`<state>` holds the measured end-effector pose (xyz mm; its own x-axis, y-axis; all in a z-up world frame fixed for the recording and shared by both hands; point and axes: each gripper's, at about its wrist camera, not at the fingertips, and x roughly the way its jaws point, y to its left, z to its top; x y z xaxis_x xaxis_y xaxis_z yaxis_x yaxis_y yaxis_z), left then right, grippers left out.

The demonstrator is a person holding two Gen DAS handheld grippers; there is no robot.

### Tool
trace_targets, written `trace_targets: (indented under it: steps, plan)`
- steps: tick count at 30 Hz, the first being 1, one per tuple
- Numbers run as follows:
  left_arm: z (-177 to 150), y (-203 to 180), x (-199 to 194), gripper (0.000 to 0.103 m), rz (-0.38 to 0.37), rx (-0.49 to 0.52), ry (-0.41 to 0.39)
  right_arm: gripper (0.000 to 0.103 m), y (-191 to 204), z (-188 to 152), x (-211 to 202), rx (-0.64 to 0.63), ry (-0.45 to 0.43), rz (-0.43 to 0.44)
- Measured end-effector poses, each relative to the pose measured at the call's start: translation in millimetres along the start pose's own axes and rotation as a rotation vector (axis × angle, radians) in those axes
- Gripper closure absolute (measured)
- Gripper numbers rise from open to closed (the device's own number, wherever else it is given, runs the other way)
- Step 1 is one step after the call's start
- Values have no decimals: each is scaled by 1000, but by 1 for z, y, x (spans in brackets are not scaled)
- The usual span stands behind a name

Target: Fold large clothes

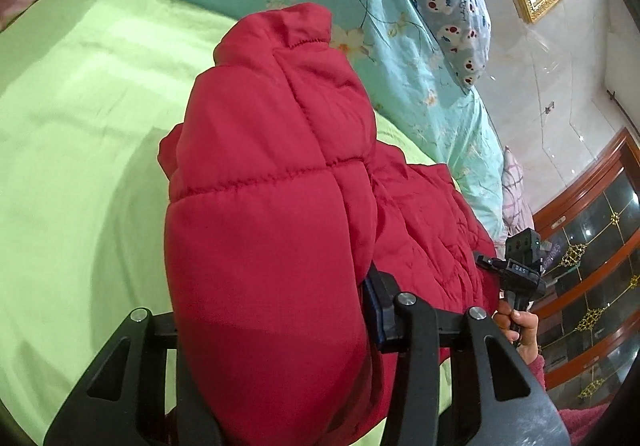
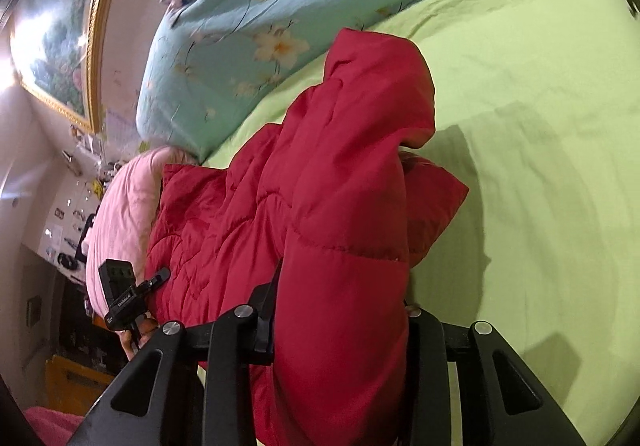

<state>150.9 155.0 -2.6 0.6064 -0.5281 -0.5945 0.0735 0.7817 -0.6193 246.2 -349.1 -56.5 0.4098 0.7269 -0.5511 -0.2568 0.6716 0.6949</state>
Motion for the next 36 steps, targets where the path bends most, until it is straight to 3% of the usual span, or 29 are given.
trace_targets:
  steps: [5,10,26,36]
  plan:
    - [-32,-2,-21,60,-9,-7,-2,69,0,-36,-18,16,-12,14]
    - [-37,4,-19,60,0,-23,20,68,-5,-58,-26,53,-27,30]
    - [-49,29,-5,56,69,-83,81,66,-23,-69,-14,136,-42,16]
    - [-55,32,6,35,160,-87,84,58,-29,-78,-12,144,-59,2]
